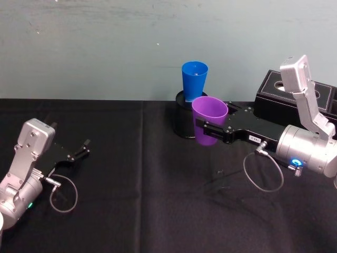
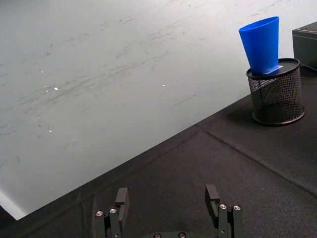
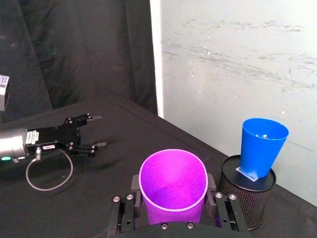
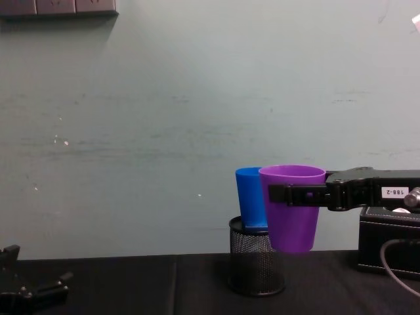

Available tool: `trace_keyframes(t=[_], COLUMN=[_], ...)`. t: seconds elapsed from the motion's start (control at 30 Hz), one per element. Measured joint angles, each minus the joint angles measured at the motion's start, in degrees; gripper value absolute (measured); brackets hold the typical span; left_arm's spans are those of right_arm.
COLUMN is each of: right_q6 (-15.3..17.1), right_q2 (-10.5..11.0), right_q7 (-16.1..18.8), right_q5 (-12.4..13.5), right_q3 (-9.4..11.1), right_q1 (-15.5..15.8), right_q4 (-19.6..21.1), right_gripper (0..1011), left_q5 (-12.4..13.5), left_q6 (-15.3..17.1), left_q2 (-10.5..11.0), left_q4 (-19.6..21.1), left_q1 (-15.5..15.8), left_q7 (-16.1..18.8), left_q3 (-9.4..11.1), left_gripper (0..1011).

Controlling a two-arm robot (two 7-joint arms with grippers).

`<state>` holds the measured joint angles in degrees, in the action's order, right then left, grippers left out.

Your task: Pick up one cup with a gripper and tap it against the other cup.

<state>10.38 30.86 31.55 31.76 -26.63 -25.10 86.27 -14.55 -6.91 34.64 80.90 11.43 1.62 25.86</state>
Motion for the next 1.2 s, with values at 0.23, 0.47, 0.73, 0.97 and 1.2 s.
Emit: trace_keyframes(t=[0.23, 0.47, 0.73, 0.97, 1.2], right_q6=[0.0, 0.0, 0.0, 0.0, 0.0], right_q2=[0.0, 0.0, 0.0, 0.0, 0.0], right_q7=[0.0, 0.0, 0.0, 0.0, 0.0], right_q5=[0.0, 0.0, 0.0, 0.0, 0.0], right_q3=[0.0, 0.0, 0.0, 0.0, 0.0], right_q1=[0.0, 0.0, 0.0, 0.0, 0.0], right_q4=[0.0, 0.0, 0.0, 0.0, 0.0], right_gripper=[729, 729, 729, 729, 729], left_q5=[0.0, 0.0, 0.0, 0.0, 0.0], left_q6=[0.0, 0.0, 0.0, 0.0, 0.0], left_q2=[0.0, 0.0, 0.0, 0.0, 0.0], left_q4=[0.0, 0.0, 0.0, 0.0, 0.0], left_q1=[0.0, 0.0, 0.0, 0.0, 0.0], left_q7=[0.0, 0.0, 0.0, 0.0, 0.0], left_q3=[0.0, 0.0, 0.0, 0.0, 0.0], left_gripper=[1011, 1011, 1011, 1011, 1011])
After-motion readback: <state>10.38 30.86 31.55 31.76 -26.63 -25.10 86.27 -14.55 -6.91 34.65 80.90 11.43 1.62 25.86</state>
